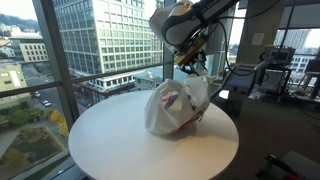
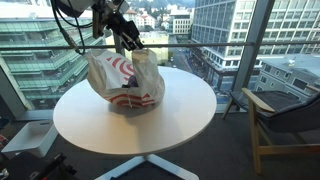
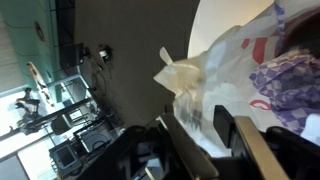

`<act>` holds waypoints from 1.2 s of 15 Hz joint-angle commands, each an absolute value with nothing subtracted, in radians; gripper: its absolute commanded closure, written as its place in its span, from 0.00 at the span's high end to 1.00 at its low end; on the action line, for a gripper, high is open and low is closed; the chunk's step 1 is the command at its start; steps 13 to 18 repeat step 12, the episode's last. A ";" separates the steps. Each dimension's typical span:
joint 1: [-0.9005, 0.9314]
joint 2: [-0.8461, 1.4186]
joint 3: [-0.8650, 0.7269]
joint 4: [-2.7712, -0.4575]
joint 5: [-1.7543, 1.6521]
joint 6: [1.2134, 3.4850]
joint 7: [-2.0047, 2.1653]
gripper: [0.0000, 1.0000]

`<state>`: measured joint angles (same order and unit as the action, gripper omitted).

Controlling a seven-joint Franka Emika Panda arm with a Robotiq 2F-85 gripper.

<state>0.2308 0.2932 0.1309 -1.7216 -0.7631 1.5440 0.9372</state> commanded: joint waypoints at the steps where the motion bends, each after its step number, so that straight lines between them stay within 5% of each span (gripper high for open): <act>1: 0.204 0.148 0.144 -1.741 -0.619 1.594 0.794 0.79; 4: 0.194 0.074 0.137 -1.741 -0.482 1.612 0.678 1.00; 18: 0.149 -0.047 0.120 -1.864 -0.106 1.774 0.385 0.99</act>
